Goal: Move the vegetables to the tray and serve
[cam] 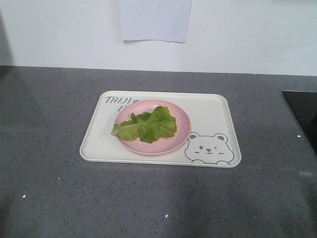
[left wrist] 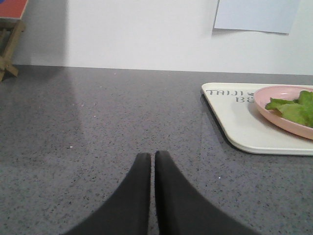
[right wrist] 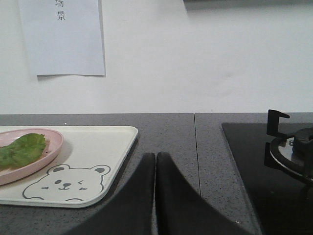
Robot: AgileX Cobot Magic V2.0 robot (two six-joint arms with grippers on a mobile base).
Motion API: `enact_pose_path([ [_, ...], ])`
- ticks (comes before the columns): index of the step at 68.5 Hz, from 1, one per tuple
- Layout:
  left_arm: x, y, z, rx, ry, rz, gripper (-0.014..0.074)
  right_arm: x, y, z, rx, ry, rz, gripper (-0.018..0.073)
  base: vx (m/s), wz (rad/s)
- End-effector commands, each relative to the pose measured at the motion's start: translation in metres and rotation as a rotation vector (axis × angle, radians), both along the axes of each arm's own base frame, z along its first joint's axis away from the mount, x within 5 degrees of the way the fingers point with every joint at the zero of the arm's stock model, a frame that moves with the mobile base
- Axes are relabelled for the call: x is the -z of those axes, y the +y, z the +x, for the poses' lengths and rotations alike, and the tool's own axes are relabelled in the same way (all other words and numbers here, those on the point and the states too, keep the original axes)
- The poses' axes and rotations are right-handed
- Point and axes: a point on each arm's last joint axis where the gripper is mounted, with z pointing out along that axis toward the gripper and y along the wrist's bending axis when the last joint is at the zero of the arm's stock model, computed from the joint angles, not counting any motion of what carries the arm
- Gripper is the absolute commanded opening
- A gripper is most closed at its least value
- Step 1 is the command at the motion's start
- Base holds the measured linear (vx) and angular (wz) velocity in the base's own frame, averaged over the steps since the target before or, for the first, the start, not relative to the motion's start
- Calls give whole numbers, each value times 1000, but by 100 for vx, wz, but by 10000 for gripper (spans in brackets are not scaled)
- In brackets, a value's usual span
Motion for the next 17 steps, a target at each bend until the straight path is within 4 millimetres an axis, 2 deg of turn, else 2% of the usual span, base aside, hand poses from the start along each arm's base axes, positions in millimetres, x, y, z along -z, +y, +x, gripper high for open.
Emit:
enact_pose_path([
  [1, 0, -1, 0, 11, -63, -10, -6, -2, 0, 0, 0, -68, 0, -3, 0, 0],
  [17, 0, -1, 0, 11, -63, -10, -6, -2, 0, 0, 0, -68, 0, -3, 0, 0],
])
